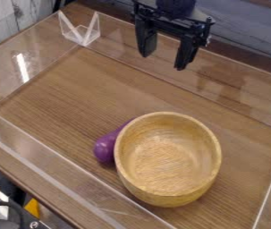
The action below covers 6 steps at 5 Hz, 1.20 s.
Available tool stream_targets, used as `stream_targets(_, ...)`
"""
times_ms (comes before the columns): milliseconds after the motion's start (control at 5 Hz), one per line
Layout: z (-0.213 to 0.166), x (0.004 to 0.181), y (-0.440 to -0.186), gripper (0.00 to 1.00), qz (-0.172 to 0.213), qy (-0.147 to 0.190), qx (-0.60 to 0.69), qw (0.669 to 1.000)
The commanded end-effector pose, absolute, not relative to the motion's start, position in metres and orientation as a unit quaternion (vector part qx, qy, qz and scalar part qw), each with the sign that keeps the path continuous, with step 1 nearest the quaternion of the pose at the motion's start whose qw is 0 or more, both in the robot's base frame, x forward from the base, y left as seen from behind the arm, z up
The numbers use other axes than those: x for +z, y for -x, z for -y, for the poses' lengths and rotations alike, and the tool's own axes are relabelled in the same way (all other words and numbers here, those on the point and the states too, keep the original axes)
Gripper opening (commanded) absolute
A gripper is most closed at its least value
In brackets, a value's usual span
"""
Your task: Put the purple eggplant in the brown bowl
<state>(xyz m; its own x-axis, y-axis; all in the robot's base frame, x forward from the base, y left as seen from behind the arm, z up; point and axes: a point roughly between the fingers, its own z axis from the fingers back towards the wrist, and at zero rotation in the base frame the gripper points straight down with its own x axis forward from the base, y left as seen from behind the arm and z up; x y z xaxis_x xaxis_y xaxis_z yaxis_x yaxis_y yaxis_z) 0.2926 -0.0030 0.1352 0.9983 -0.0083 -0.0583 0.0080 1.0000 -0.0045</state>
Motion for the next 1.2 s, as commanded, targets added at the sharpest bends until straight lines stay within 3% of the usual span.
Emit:
stream_targets(0,0.003,0.124,-0.289,1.0,-0.037,0.005,-0.013,0.999)
stream_targets(400,-0.04,0.114,-0.258,1.0,-0.04,0.011,0.001,0.999)
stream_targets(1000,-0.051,0.086,-0.241,1.0,-0.03,0.01,0.036,0.999)
